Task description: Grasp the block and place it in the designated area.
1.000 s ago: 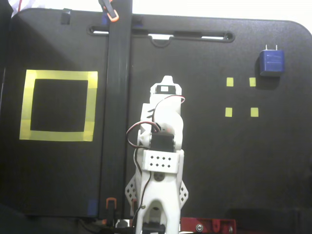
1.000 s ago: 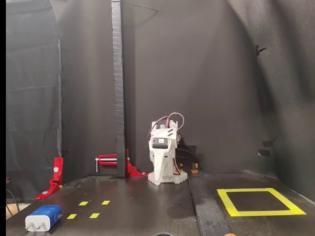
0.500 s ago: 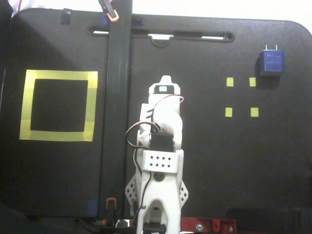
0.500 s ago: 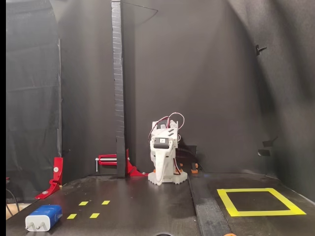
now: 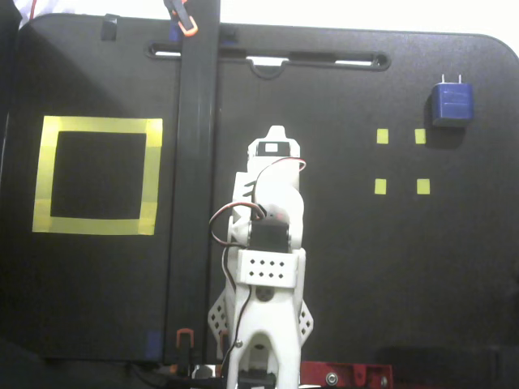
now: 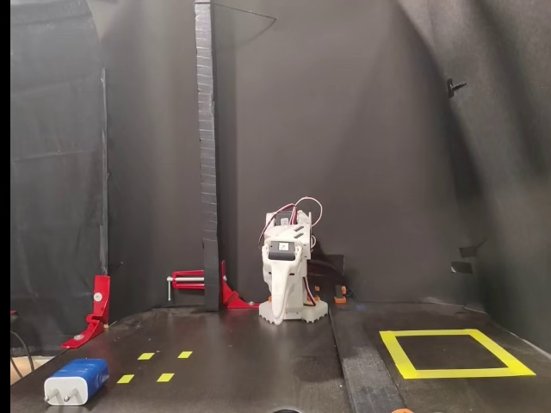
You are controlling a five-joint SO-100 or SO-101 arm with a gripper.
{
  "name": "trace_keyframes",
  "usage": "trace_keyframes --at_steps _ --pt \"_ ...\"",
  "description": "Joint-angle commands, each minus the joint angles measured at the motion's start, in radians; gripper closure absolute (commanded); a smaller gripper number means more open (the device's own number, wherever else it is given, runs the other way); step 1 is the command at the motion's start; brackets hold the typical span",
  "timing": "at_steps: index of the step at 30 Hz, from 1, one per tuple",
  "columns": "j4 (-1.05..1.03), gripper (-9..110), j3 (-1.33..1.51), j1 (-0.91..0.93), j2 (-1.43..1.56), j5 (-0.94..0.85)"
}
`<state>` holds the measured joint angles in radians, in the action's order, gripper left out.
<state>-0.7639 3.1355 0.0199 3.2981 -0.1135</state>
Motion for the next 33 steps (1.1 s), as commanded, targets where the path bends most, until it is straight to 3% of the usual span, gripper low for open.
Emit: trace_keyframes --at_steps 1,26,33 --pt "0.005 101 0.005 0.006 0.006 -0.005" --pt "0.706 101 0.005 0.008 0.006 -0.006" --pt "0.73 101 0.005 0.009 0.006 -0.008"
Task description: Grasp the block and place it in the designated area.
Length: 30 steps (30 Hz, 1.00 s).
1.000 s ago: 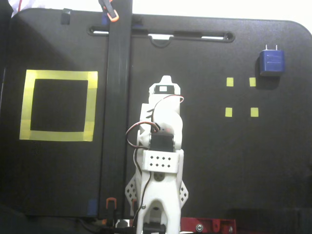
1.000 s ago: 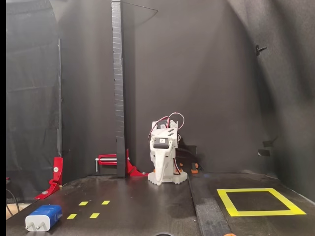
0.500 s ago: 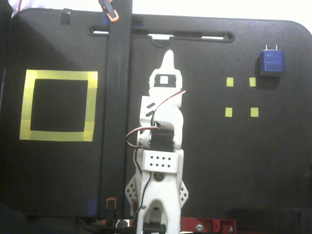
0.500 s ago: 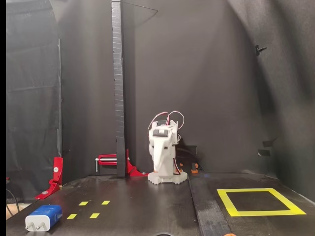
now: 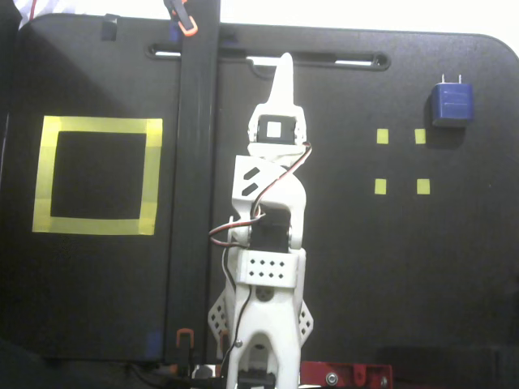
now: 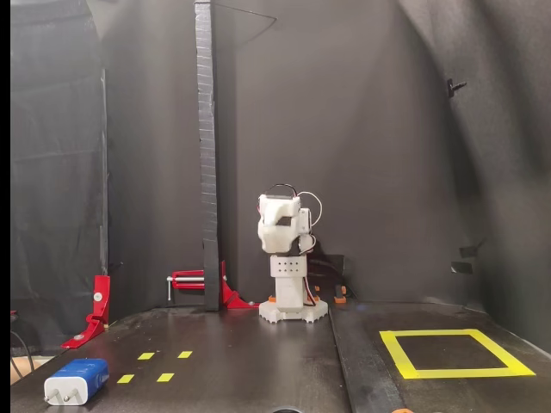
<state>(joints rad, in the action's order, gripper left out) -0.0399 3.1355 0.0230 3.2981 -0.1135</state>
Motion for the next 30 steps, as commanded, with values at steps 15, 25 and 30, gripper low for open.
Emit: trace_keyframes --at_steps 15,25,30 --pt "-0.032 101 0.005 0.212 0.006 -0.008" --pt "-0.097 101 0.005 0.491 0.006 -0.008" --pt "-0.106 101 0.005 0.62 0.006 -0.003"
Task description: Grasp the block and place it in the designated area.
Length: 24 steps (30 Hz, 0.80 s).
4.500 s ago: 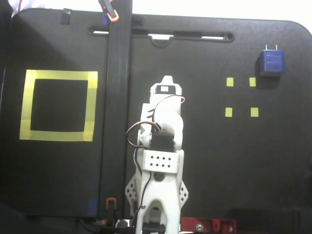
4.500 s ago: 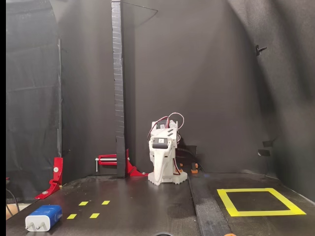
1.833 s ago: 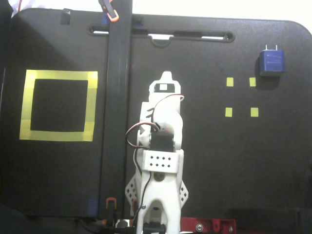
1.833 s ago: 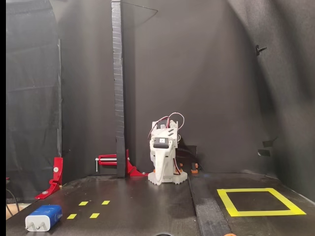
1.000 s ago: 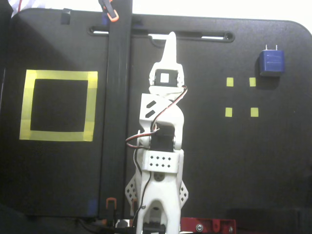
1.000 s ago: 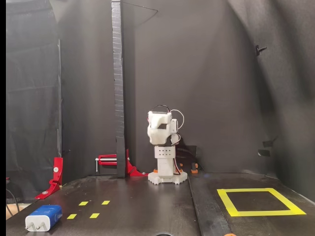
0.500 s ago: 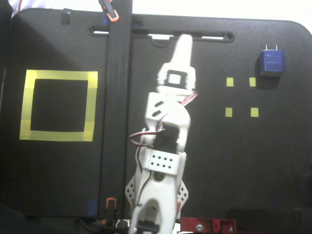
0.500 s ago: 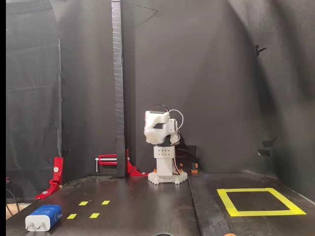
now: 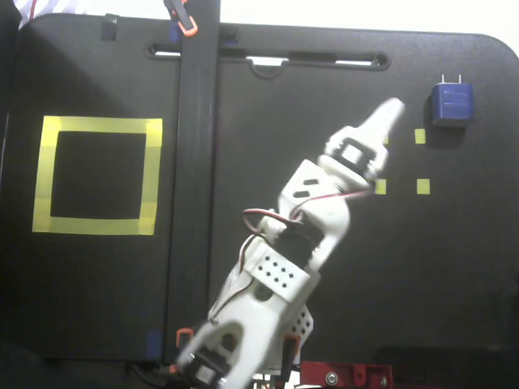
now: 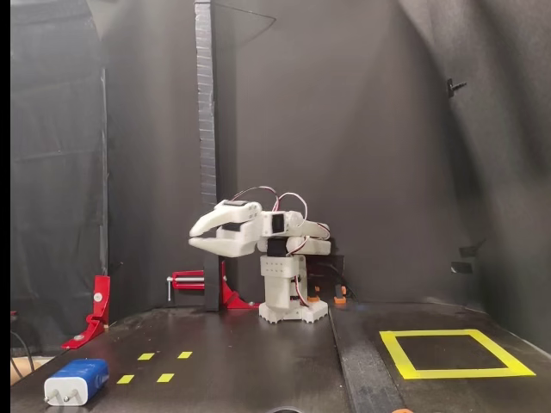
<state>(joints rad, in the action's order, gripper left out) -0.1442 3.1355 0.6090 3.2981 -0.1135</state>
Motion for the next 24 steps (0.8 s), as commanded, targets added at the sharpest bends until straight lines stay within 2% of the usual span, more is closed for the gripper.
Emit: trace_keyframes --at_steps 1,7,18,24 --pt "0.002 101 0.005 0.052 0.006 -0.002" --pt "0.012 101 0.005 0.117 0.006 0.002" --pt "0.015 102 0.003 0.115 0.002 0.002" --pt "0.011 102 -0.121 0.101 -0.163 0.005"
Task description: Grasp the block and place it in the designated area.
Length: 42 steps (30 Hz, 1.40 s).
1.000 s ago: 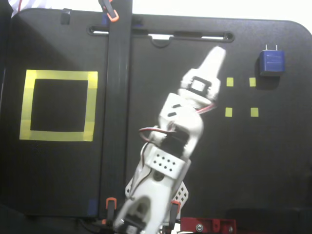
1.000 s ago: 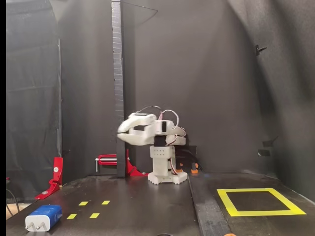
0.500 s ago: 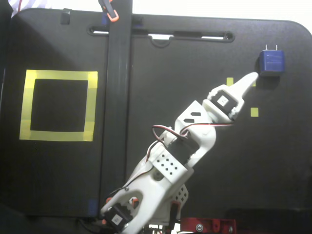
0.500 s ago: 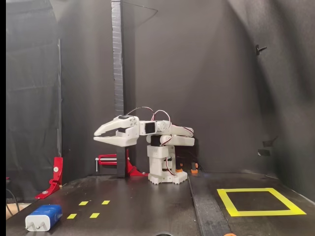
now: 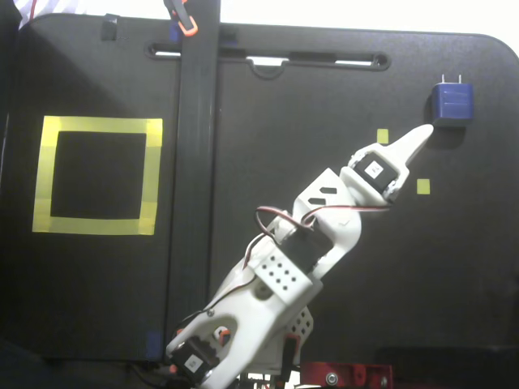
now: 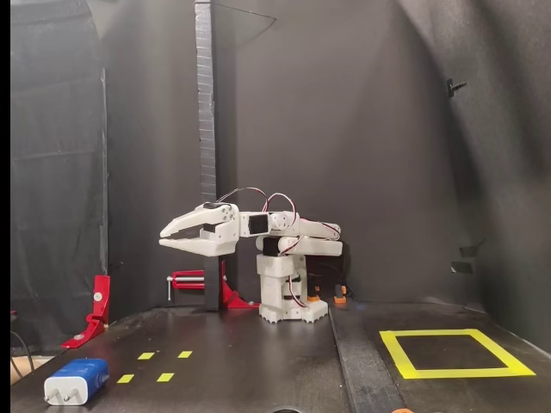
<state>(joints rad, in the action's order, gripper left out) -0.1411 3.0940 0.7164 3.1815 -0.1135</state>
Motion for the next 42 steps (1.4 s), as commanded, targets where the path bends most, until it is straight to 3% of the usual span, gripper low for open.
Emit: trace_keyframes --at_steps 1,16,32,42 --pt "0.006 102 -0.12 -0.011 -0.092 0.008" --pt "-0.095 102 -0.945 -0.029 -1.008 0.084" --pt "-0.661 102 -1.713 0.005 -1.646 0.089" --pt "-0.838 102 -1.977 0.011 -1.902 0.087"
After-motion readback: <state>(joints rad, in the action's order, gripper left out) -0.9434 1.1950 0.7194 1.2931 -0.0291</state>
